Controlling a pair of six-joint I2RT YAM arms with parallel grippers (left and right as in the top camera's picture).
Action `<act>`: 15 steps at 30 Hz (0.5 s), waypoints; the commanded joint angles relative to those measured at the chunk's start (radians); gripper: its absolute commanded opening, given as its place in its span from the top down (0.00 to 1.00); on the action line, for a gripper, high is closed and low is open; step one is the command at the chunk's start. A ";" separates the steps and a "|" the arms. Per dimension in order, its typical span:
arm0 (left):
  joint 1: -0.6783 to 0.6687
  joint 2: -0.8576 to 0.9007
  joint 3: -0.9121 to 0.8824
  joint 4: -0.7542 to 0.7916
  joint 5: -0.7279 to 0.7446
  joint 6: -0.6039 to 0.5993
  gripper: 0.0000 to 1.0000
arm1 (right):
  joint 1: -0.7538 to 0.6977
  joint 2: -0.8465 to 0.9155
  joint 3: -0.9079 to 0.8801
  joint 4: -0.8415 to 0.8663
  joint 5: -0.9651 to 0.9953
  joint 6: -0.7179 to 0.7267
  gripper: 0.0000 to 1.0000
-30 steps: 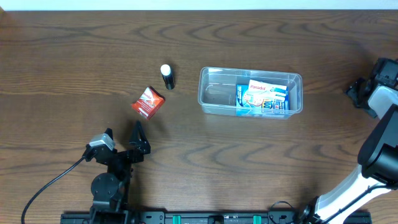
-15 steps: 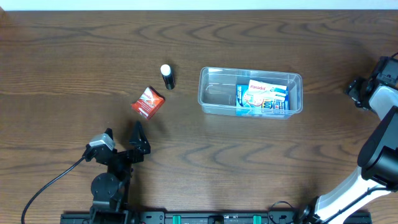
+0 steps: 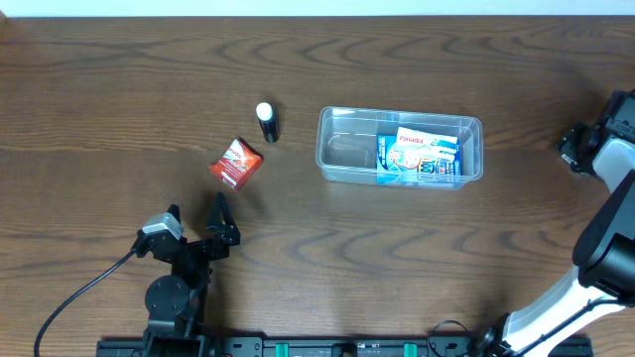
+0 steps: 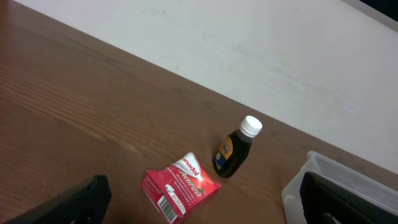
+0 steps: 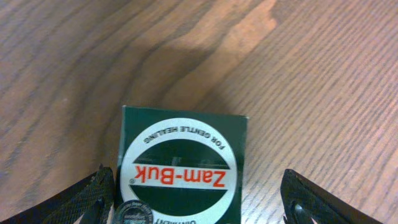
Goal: Pack container
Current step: 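Lower the right gripper and close it on the green Zam-Buk tin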
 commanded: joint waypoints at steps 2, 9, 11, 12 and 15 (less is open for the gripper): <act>0.005 -0.007 -0.021 -0.036 -0.027 0.016 0.02 | -0.024 0.010 -0.005 -0.005 0.003 0.020 0.17; 0.005 -0.007 -0.021 -0.036 -0.027 0.016 0.02 | -0.026 0.023 -0.005 -0.007 -0.031 0.021 0.21; 0.005 -0.007 -0.021 -0.036 -0.027 0.016 0.02 | -0.026 0.034 -0.005 -0.006 -0.031 0.021 0.21; 0.005 -0.007 -0.021 -0.036 -0.027 0.016 0.02 | -0.026 0.040 -0.005 -0.005 -0.032 0.021 0.21; 0.005 -0.007 -0.021 -0.036 -0.027 0.016 0.02 | -0.026 0.063 -0.005 -0.005 -0.031 0.020 0.20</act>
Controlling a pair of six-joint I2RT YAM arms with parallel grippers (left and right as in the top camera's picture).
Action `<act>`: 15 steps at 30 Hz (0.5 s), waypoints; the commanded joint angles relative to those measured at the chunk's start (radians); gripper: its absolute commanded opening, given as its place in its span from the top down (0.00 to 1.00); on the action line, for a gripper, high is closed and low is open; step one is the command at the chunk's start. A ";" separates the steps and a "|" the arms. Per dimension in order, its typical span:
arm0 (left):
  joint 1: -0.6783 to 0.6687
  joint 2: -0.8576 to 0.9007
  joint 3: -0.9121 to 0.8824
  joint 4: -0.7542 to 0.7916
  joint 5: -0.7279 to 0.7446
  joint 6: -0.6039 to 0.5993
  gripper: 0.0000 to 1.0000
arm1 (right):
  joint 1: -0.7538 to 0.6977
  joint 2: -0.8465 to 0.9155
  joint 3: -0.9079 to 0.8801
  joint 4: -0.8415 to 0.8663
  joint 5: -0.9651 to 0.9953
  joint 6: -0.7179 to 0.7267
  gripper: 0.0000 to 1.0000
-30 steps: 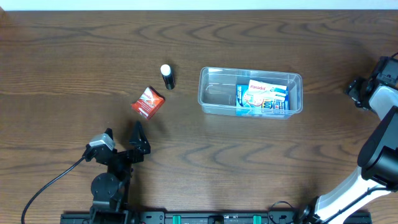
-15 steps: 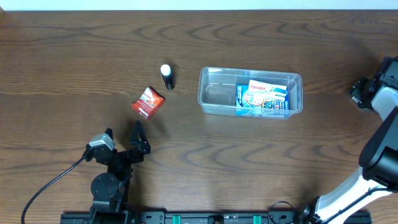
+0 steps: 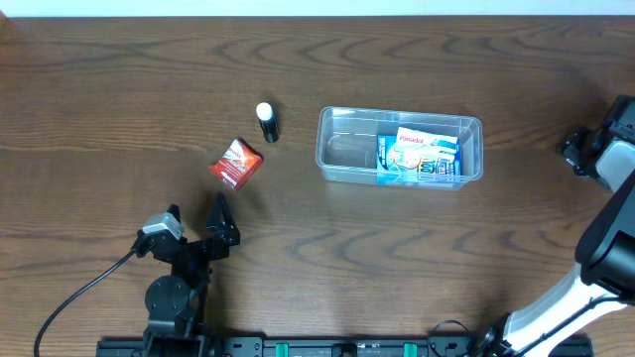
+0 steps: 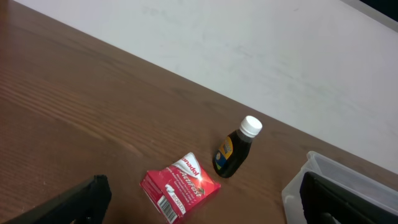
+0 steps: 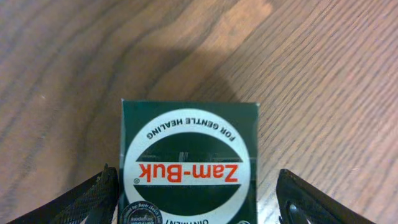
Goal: Pack container
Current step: 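Lower the right gripper and close it on the green Zam-Buk tin, then lift the Zam-Buk tin and carry it over the container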
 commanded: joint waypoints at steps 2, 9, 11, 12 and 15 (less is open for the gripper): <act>0.005 -0.007 -0.021 -0.036 -0.027 0.016 0.02 | -0.006 0.044 -0.005 -0.002 -0.004 0.015 0.20; 0.005 -0.007 -0.021 -0.036 -0.027 0.016 0.02 | -0.007 0.045 -0.005 0.000 -0.004 0.014 0.26; 0.005 -0.007 -0.021 -0.036 -0.027 0.016 0.02 | -0.007 0.045 -0.005 0.001 -0.005 0.014 0.28; 0.005 -0.007 -0.021 -0.036 -0.027 0.016 0.02 | -0.007 0.045 -0.005 0.001 -0.006 0.014 0.30; 0.005 -0.007 -0.021 -0.036 -0.027 0.016 0.02 | -0.007 0.045 -0.005 0.000 -0.009 0.006 0.33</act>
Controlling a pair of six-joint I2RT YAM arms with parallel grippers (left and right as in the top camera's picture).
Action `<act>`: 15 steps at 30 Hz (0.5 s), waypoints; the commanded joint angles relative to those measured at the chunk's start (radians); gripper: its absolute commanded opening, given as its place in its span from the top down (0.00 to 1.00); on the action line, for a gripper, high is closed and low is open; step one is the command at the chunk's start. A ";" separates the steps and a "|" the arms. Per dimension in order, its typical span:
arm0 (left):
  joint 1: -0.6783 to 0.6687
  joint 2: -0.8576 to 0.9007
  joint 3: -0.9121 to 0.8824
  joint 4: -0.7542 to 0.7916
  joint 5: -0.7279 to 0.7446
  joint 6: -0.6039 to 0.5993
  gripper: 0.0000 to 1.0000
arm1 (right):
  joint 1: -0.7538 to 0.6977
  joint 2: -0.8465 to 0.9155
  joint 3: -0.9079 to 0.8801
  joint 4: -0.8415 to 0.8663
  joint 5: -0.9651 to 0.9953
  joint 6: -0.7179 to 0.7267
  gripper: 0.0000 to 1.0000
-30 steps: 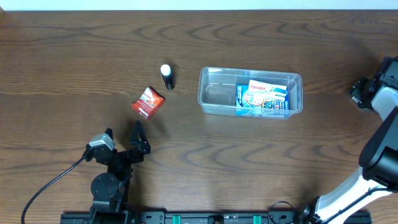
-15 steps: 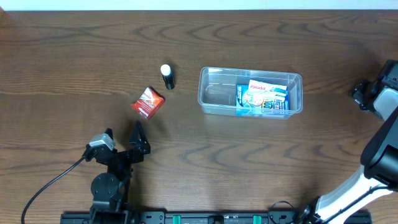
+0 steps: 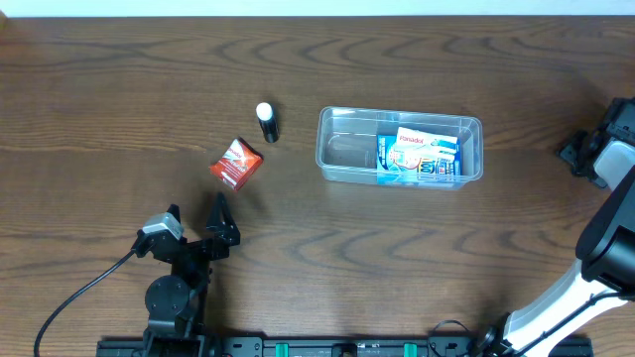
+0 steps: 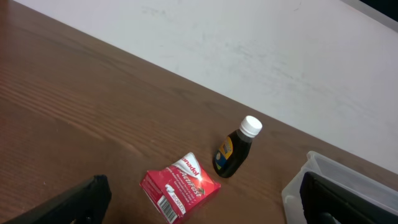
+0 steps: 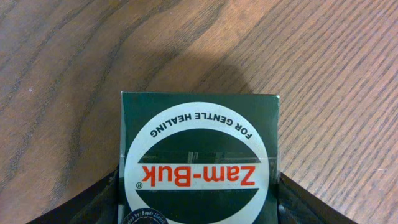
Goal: Pack container
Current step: 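Lift the Zam-Buk tin and carry it over the container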
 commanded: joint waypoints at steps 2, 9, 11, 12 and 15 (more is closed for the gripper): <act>0.005 -0.007 -0.021 -0.036 -0.027 0.016 0.02 | -0.006 0.023 -0.005 -0.005 -0.003 -0.024 0.32; 0.005 -0.007 -0.021 -0.036 -0.027 0.016 0.02 | -0.003 0.019 -0.005 -0.018 -0.003 -0.091 0.32; 0.005 -0.007 -0.021 -0.036 -0.027 0.016 0.02 | -0.002 0.013 -0.005 -0.021 -0.003 -0.094 0.33; 0.005 -0.007 -0.021 -0.036 -0.027 0.016 0.02 | -0.002 0.008 -0.005 -0.023 -0.007 -0.094 0.33; 0.005 -0.007 -0.021 -0.036 -0.027 0.016 0.02 | -0.002 -0.012 -0.005 -0.025 -0.040 -0.095 0.34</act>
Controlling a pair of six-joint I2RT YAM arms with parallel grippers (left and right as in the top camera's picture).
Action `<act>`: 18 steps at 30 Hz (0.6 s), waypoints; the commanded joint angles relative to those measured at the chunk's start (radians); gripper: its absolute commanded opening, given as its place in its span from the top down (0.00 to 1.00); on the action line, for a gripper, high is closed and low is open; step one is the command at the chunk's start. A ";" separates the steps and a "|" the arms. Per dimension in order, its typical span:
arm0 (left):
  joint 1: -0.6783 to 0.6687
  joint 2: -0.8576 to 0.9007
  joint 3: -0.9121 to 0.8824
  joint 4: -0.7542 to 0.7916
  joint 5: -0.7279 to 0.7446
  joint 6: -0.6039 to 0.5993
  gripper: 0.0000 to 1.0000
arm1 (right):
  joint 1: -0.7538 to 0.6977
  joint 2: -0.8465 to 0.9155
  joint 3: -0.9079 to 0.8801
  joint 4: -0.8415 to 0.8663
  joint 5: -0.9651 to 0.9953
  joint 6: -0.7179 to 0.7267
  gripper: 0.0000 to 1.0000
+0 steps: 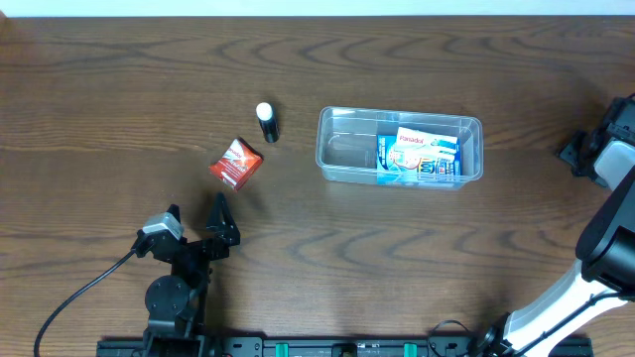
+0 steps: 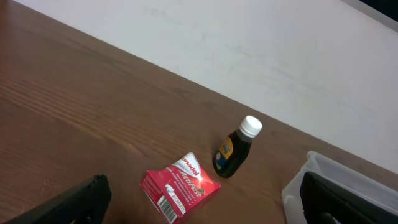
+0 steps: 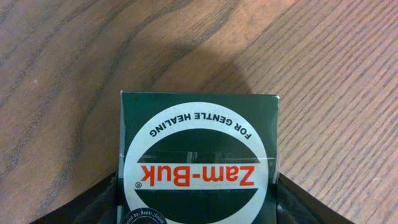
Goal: Pack container
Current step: 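Lift the Zam-Buk tin and carry it over the container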
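A clear plastic container (image 1: 342,151) sits right of the table's middle, with a blue-and-white Panadol box (image 1: 421,155) in its right half. A red Panadol box (image 1: 236,163) (image 2: 180,186) and a dark bottle with a white cap (image 1: 267,122) (image 2: 235,151) lie left of it. At the table's far right, my right gripper (image 1: 575,153) (image 3: 198,214) is shut on a green Zam-Buk box (image 3: 198,168), with a finger against each side. The Zam-Buk box is hidden in the overhead view. My left gripper (image 1: 196,210) (image 2: 202,211) stands open near the front left, behind the red box.
The container's near corner (image 2: 311,180) shows at the right of the left wrist view. A cable (image 1: 84,288) runs from the left arm toward the front left edge. A white wall lies beyond the table's far edge (image 2: 186,74).
The right fingers still press both sides of the Zam-Buk box. The wood grain behind it has shifted slightly. The left arm and the other things have not moved.
At first my right gripper stood open, with wide gaps on either side of the Zam-Buk box. Half a second later the fingers were a little closer. Then they were against the box's sides, and they stay so now. My left gripper stayed open and still throughout.
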 commanded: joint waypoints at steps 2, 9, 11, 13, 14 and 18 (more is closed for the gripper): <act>0.005 -0.007 -0.021 -0.036 -0.027 0.016 0.02 | -0.002 -0.031 -0.006 -0.025 -0.061 -0.034 0.35; 0.005 -0.007 -0.021 -0.036 -0.027 0.016 0.02 | 0.006 -0.138 -0.006 -0.060 -0.143 -0.037 0.41; 0.005 -0.007 -0.021 -0.036 -0.027 0.016 0.02 | 0.016 -0.174 -0.006 -0.075 -0.146 -0.037 0.40; 0.005 -0.007 -0.021 -0.036 -0.027 0.016 0.02 | 0.028 -0.208 -0.006 -0.091 -0.150 -0.037 0.41; 0.005 -0.007 -0.021 -0.036 -0.027 0.016 0.02 | 0.035 -0.224 -0.006 -0.101 -0.153 -0.037 0.41; 0.005 -0.007 -0.021 -0.036 -0.027 0.016 0.02 | 0.087 -0.299 -0.006 -0.156 -0.163 -0.037 0.41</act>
